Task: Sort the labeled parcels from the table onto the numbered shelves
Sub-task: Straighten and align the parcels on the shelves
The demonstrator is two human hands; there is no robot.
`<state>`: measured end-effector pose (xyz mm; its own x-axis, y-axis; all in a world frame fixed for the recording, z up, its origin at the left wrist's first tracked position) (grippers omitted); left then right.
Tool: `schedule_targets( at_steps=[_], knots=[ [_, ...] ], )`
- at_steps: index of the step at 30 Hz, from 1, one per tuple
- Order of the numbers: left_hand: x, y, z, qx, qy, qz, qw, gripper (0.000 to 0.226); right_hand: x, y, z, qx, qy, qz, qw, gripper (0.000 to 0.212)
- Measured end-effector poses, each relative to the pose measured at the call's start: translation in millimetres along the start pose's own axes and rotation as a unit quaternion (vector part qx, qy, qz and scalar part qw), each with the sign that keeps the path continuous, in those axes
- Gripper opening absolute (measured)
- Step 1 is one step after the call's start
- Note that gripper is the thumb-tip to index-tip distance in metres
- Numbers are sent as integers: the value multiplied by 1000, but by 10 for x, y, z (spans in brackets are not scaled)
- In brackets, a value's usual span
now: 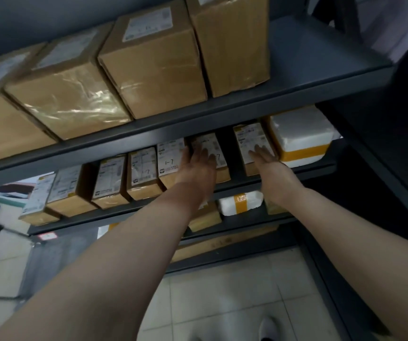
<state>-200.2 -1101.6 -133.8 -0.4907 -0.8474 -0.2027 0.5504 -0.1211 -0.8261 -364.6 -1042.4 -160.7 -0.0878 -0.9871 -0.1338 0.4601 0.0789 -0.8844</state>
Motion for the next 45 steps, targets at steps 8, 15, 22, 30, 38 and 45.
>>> schedule_targets(
  at_steps=[8, 15, 22, 30, 38, 45],
  knots=[
    [156, 123, -184, -43, 15, 25, 999, 81, 104, 146, -83, -37, -37, -22, 998, 73],
    [208, 6, -270, -101, 52, -6, 994, 81, 27, -29, -111, -18, -20, -25, 999, 77],
    [364, 25, -339, -195, -27, 67, 978, 93, 161, -74, -102, -33, -51, -21, 998, 74],
    [425, 6, -444, -178, -17, 40, 983, 88, 77, 8, -192, -45, -12, -9, 999, 79],
    [47, 114, -44, -205, -24, -99, 973, 74, 93, 46, 257, 10, -72, -57, 996, 68],
    [-318, 611, 780, -197, -170, -46, 965, 88, 253, 355, 991, 39, -153, -35, 987, 70]
  ],
)
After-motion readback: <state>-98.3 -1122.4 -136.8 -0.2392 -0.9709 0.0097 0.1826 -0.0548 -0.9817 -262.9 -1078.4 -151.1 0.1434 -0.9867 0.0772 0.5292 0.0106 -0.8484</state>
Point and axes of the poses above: each hand's wrist, its own x-axis towards the middle knuckle, its own y-axis out of the palm, z = x × y, the point moved 3 cm from there along x, towards the middle knuckle, and after that the axes turned 10 degrees about x, right-handed, at the moved point
